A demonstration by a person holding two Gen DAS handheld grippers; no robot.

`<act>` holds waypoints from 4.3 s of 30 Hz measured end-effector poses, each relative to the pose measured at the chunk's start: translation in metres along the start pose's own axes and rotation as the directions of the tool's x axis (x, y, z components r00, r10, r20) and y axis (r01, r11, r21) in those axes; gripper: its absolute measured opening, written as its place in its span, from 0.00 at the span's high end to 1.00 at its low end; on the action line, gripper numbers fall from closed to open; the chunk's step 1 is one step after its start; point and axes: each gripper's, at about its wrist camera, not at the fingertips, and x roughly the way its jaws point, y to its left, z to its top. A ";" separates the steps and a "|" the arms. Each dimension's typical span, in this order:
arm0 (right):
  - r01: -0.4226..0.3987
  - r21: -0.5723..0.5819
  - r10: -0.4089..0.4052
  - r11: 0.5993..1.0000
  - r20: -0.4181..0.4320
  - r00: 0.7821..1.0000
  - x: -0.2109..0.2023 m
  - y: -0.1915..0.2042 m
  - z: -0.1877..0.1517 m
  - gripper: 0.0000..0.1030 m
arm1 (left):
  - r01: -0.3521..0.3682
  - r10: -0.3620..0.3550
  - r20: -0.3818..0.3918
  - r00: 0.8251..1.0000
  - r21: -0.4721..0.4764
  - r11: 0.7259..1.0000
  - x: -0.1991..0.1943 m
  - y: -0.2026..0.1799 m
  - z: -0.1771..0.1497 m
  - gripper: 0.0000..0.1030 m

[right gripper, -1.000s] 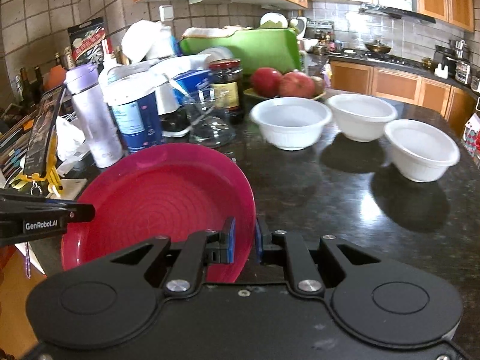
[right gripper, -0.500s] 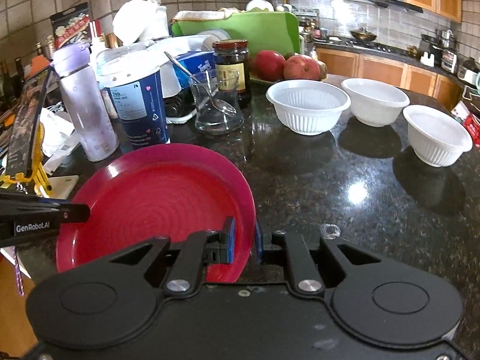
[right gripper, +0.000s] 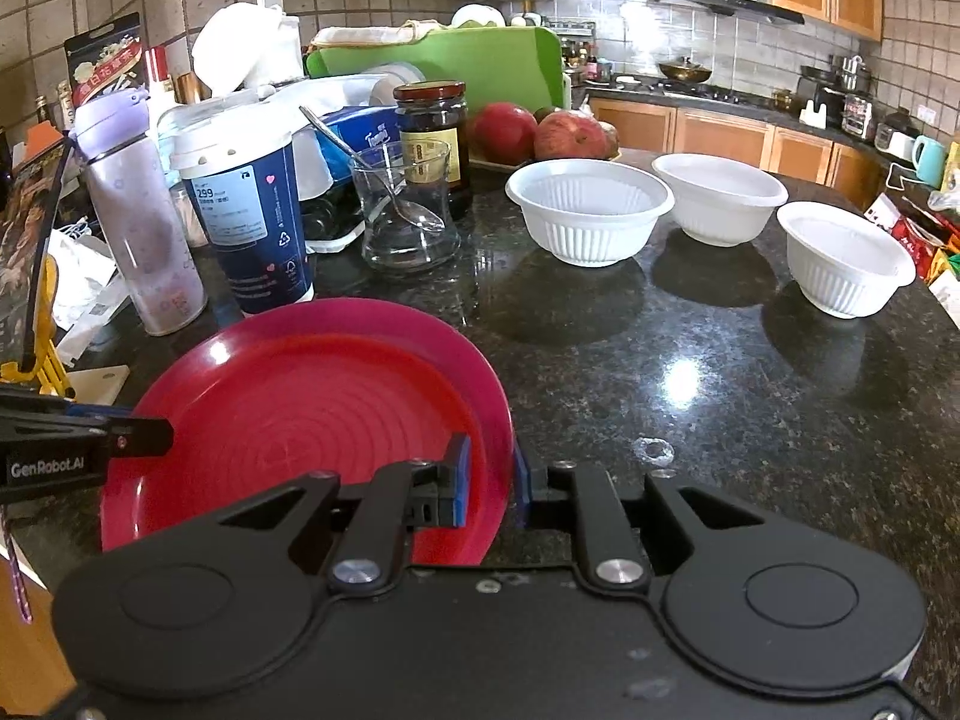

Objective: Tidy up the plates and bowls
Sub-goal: 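Lower the magenta plate onto the orange plate with the left tool, then open the left tool to release the magenta plate rim, then move the left tool to a white ribbed bowl and grasp its rim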

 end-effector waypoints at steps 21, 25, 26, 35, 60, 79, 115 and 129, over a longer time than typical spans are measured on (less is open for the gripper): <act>-0.028 -0.023 0.028 0.999 0.010 1.000 -0.002 0.012 0.001 0.79 | -0.008 0.008 0.031 0.999 -0.009 1.000 -0.011 0.009 -0.002 0.82; -0.028 -0.019 0.028 0.999 0.017 0.999 -0.005 0.012 0.002 0.79 | -0.003 0.003 0.051 0.999 -0.008 1.000 -0.017 0.009 -0.003 0.82; -0.025 -0.020 0.026 0.999 0.020 0.999 -0.006 0.012 0.002 0.78 | -0.001 0.001 0.058 0.998 -0.007 1.000 -0.018 0.009 -0.003 0.82; -0.028 -0.012 0.029 1.000 0.048 0.998 -0.014 0.010 0.001 0.74 | 0.002 -0.001 0.111 0.994 -0.010 1.000 -0.027 0.006 -0.002 0.78; 0.138 0.071 -0.153 0.988 0.305 0.940 -0.068 -0.058 -0.006 0.58 | 0.019 -0.023 0.211 0.977 0.021 1.000 -0.035 -0.060 0.015 0.77; 0.083 0.103 -0.113 0.991 0.326 0.938 -0.092 -0.253 0.036 0.61 | 0.076 -0.079 0.226 0.971 0.019 0.997 -0.010 -0.196 0.078 0.77; -0.150 0.043 0.151 0.988 -0.013 0.988 0.093 -0.347 0.128 0.65 | 0.041 -0.045 -0.090 0.995 -0.043 0.998 0.127 -0.303 0.176 0.77; -0.133 0.041 0.135 0.990 -0.047 0.990 0.102 -0.344 0.128 0.65 | 0.031 -0.032 -0.116 0.993 -0.013 0.999 0.142 -0.309 0.183 0.77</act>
